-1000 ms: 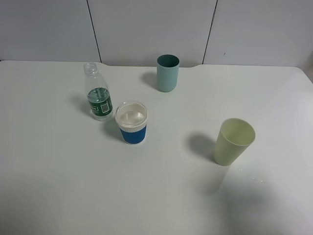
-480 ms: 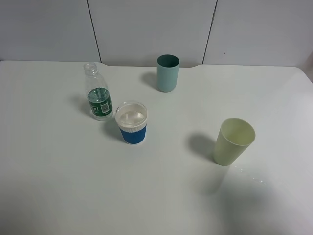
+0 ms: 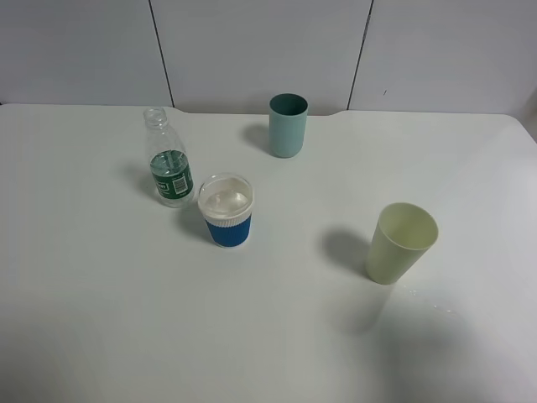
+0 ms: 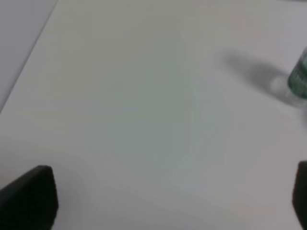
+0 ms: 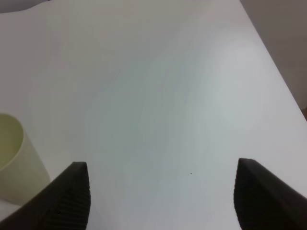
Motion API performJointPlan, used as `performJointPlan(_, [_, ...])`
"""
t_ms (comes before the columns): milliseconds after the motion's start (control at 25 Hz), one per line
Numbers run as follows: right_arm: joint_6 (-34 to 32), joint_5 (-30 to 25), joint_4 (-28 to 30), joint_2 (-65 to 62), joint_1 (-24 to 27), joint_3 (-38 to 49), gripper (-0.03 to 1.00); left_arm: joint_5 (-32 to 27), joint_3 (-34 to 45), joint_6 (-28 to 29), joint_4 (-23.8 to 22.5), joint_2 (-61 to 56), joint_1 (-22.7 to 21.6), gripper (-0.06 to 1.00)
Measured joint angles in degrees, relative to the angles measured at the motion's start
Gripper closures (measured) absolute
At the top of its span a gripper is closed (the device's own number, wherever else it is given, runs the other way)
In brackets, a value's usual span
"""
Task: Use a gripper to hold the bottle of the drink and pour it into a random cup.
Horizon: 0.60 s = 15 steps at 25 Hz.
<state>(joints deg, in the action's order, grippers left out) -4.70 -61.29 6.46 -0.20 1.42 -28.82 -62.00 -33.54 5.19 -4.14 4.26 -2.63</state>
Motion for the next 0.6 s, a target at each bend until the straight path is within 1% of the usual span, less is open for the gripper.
performJointPlan(240, [0.0,0.0,0.0,0.0,0.0,0.0,0.33,-0.04,3.31,0.05,0.0,-4.26,0.0,-0.05])
performJointPlan(600, [0.0,0.0,0.0,0.0,0.0,0.0,0.33,0.81,4.34,0.05,0.18,-4.59,0.0,-0.05])
